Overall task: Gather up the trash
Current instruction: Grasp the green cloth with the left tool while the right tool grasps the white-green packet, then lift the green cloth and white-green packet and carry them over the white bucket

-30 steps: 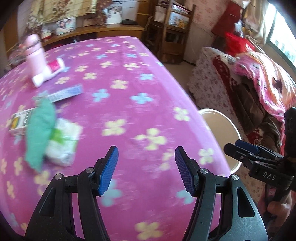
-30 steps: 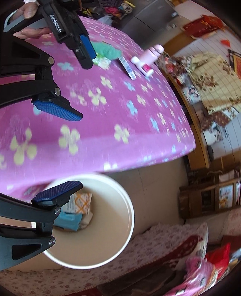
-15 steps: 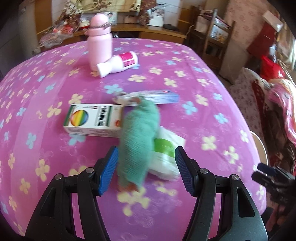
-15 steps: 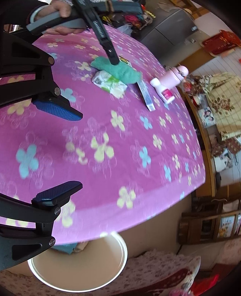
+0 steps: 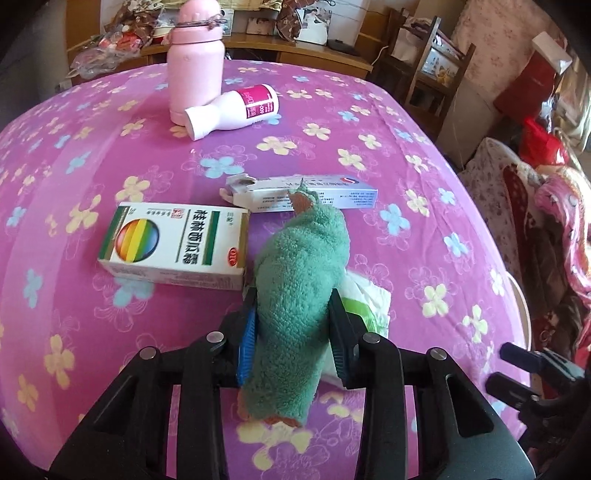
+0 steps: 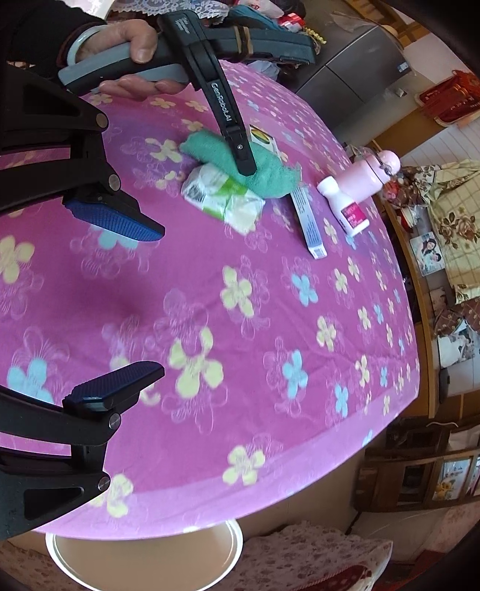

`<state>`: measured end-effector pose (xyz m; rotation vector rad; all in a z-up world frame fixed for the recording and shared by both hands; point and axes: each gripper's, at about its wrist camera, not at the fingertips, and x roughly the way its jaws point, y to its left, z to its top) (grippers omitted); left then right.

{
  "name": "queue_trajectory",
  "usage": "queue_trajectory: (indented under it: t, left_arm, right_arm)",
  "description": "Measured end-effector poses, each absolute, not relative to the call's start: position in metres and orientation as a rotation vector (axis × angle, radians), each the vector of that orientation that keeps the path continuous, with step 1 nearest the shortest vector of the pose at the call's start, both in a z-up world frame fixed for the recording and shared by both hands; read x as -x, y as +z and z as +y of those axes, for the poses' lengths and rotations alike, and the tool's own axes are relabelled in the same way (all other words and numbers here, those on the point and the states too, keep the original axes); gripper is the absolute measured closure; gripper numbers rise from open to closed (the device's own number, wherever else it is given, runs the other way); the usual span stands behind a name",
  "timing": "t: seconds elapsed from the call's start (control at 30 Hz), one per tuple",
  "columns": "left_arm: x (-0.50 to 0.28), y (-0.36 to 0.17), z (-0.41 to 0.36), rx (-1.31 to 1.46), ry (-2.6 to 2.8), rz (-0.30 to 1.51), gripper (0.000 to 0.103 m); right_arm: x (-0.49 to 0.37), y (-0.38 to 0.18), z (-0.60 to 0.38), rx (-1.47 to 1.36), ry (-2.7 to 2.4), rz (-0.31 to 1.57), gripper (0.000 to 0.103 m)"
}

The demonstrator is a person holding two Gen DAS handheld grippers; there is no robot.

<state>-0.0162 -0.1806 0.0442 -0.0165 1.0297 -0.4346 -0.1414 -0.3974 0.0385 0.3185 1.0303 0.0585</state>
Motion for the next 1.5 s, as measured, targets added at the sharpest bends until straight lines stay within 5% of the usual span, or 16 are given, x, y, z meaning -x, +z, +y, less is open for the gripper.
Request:
queue_trajectory:
  t: [0.43, 0.77, 0.97, 1.5]
  left_arm:
    - [0.045, 0.07, -0.106, 0.004, -0.336, 0.945, 0.073]
    - [0.052, 0.064, -0.084, 0.055, -0.332, 0.957, 0.073]
    - [0.059, 0.061, -0.093, 0.05, -0.351, 0.965, 0.073]
    - [0.091, 0.071, -0.151, 0.002, -0.449, 0.952, 0.073]
  right_arm:
    - [0.069, 0.016, -0.322, -0.407, 0.15, 1.103, 0.028]
    - [0.038, 0.015, -0.27, -0.184, 0.066, 1.069, 0.022]
    - [0.054, 0.016, -0.273, -0.076, 0.096, 1.023, 0.056]
    - [0.127, 0.052, -0.323, -0.085, 0.165, 0.969, 0.057]
